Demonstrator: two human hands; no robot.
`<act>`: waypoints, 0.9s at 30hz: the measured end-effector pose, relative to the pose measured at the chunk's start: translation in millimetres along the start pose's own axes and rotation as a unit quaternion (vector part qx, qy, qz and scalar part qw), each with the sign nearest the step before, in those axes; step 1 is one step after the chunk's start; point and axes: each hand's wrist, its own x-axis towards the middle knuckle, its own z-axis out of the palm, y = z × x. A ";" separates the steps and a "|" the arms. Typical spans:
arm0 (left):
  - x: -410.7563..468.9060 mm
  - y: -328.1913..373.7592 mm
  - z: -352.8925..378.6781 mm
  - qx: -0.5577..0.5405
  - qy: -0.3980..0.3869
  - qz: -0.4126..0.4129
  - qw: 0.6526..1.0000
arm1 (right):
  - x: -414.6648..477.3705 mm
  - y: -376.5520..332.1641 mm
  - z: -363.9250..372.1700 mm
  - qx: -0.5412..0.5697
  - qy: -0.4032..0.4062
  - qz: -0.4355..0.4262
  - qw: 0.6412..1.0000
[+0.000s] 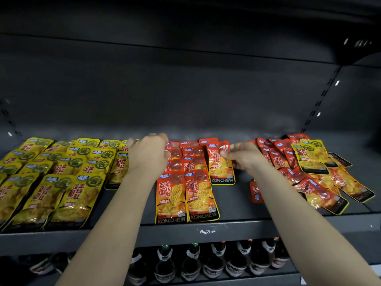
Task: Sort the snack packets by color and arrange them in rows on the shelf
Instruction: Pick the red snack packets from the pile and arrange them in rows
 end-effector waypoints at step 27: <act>-3.9 0.0 7.0 -0.050 -0.006 0.019 0.999 | -7.6 3.8 17.4 -0.214 0.114 -0.089 0.966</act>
